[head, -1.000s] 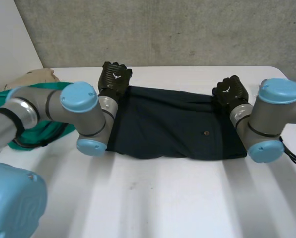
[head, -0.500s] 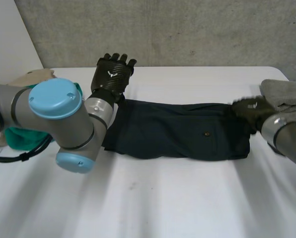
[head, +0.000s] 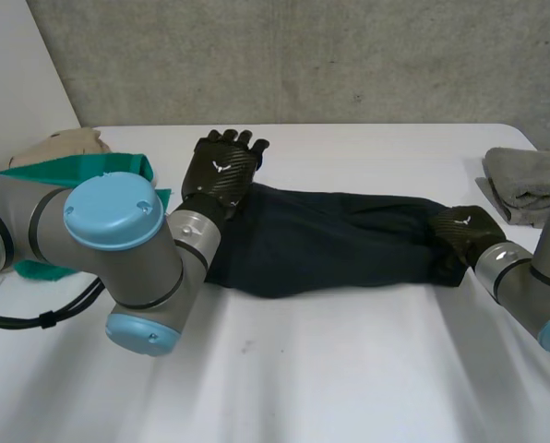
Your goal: Fold the laundry.
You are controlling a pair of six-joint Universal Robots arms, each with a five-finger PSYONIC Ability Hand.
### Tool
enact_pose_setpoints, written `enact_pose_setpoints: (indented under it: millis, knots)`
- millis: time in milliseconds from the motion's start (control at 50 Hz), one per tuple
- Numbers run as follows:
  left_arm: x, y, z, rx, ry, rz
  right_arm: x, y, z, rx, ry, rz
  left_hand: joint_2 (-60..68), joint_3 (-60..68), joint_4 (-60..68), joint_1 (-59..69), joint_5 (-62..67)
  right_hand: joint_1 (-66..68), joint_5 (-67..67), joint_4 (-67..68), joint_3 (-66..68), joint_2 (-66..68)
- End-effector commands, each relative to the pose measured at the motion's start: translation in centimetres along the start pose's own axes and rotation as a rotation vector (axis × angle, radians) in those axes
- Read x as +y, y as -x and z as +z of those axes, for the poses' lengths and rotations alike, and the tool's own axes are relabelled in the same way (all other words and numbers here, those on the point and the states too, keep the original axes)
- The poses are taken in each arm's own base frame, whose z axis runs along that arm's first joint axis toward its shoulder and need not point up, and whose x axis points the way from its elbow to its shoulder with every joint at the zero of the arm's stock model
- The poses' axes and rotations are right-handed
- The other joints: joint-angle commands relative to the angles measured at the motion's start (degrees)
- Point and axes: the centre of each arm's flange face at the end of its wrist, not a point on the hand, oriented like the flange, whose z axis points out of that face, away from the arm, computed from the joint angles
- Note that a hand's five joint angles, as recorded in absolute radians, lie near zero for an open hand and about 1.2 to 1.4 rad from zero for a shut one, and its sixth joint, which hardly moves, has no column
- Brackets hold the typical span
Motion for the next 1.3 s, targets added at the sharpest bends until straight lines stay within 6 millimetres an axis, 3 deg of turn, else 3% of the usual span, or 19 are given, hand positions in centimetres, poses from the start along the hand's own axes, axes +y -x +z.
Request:
enact_pose_setpoints:
  millis: [20,160,300,360,380,480,600,660,680,720,740,800,960,980,1040,1060,1160,1180,1300]
  knots:
    - [-0.5,0.1,-0.3,0.000,-0.004,0.000,0.7,-2.6,0.0,0.059,0.017,0.015,-1.69,-2.25,-1.57,-0.76,-2.99,19.24,15.63,12.49,12.84,12.70]
    - [-1.6,0.6,-1.5,-0.002,-0.007,-0.002,-0.2,-7.4,-1.3,0.179,0.017,-0.118,-1.69,-2.25,-1.57,-0.76,-2.99,19.24,15.63,12.49,12.84,12.70]
    - [-2.4,1.2,-3.0,-0.003,-0.010,-0.003,-1.6,-7.7,-1.8,0.190,0.025,-0.455,-1.69,-2.25,-1.57,-0.76,-2.99,19.24,15.63,12.49,12.84,12.70]
    - [-2.6,1.4,-3.3,-0.008,-0.010,-0.003,-3.6,-4.9,-1.8,0.138,-0.055,-0.543,-1.69,-2.25,-1.57,-0.76,-2.99,19.24,15.63,12.49,12.84,12.70]
    - [-2.5,1.4,-3.4,-0.007,-0.007,-0.003,-5.6,-2.1,-1.9,0.092,-0.143,-0.593,-1.69,-2.25,-1.57,-0.76,-2.99,19.24,15.63,12.49,12.84,12.70]
    - [-2.6,1.5,-3.7,-0.011,-0.007,-0.005,-9.4,6.0,-3.2,-0.089,-0.417,-0.687,-1.69,-2.25,-1.57,-0.76,-2.99,19.24,15.63,12.49,12.84,12.70]
    - [-2.9,1.7,-4.1,-0.013,-0.011,-0.020,-6.8,15.3,-4.1,-0.399,-0.574,-0.793,-1.69,-2.25,-1.57,-0.76,-2.99,19.24,15.63,12.49,12.84,12.70]
    - [-3.0,1.9,-4.0,-0.021,-0.014,-0.037,-5.6,17.7,-4.4,-0.465,-0.591,-0.844,-1.69,-2.25,-1.57,-0.76,-2.99,19.24,15.63,12.49,12.84,12.70]
    - [-3.0,2.0,-3.9,-0.021,-0.016,-0.040,-5.3,18.6,-4.5,-0.477,-0.603,-0.876,-1.69,-2.25,-1.57,-0.76,-2.99,15.80,12.19,9.05,9.41,9.26]
    - [-3.2,2.3,-3.7,-0.033,-0.023,-0.047,-5.5,18.8,-4.7,-0.474,-0.617,-0.891,-1.69,-2.25,-1.57,-0.76,-2.99,-12.84,-16.45,-19.59,-19.24,-19.38]
    - [-3.3,2.5,-3.6,-0.037,-0.027,-0.048,-6.0,19.0,-5.0,-0.476,-0.631,-0.883,-1.69,-2.25,-1.57,-0.76,-2.99,-46.47,-50.08,-53.22,-52.86,-53.01]
    - [-3.7,3.2,-3.0,-0.056,-0.048,-0.048,-6.5,18.4,-5.0,-0.474,-0.621,-0.823,-1.69,-2.25,-1.57,-0.76,-2.99,-50.76,-54.37,-57.51,-57.16,-57.30]
    - [-6.8,4.0,-0.8,-0.083,-0.151,-0.050,-12.1,12.0,-6.0,-0.437,-0.543,-0.141,-1.69,-2.25,-1.57,-0.76,-2.99,-50.76,-54.37,-57.51,-57.16,-57.30]
    - [-6.9,3.8,-0.5,-0.080,-0.156,-0.051,-12.8,10.0,-5.8,-0.398,-0.512,0.001,-1.69,-2.25,-1.57,-0.76,-2.99,-50.76,-54.37,-57.51,-57.16,-57.30]
    - [-7.0,2.5,0.4,-0.049,-0.162,-0.054,-13.0,6.3,-5.1,-0.284,-0.470,0.161,-1.69,-2.25,-1.57,-0.76,-2.99,-50.76,-54.37,-57.51,-57.16,-57.30]
    - [-7.1,1.9,0.6,-0.033,-0.162,-0.055,-12.8,3.9,-5.0,-0.197,-0.435,0.219,-1.69,-2.25,-1.57,-0.76,-2.99,-50.76,-54.37,-57.51,-57.16,-57.30]
    - [-6.5,-2.4,1.2,0.087,-0.119,-0.065,-11.5,-0.4,-5.0,-0.045,-0.312,0.265,-1.48,-2.04,-1.36,-0.55,-2.78,-50.76,-54.37,-57.51,-57.16,-57.30]
    - [-6.1,-3.7,1.5,0.135,-0.099,-0.074,-11.4,-0.8,-5.0,-0.037,-0.298,0.264,-1.48,-2.04,-1.36,-0.55,-2.78,-50.76,-54.37,-57.51,-57.16,-57.30]
    - [-3.4,-6.5,2.5,0.215,-0.013,-0.113,-9.7,-0.4,-3.4,-0.053,-0.208,0.223,-0.81,-1.36,-0.69,0.12,-2.11,-50.76,-54.37,-57.51,-57.16,-57.30]
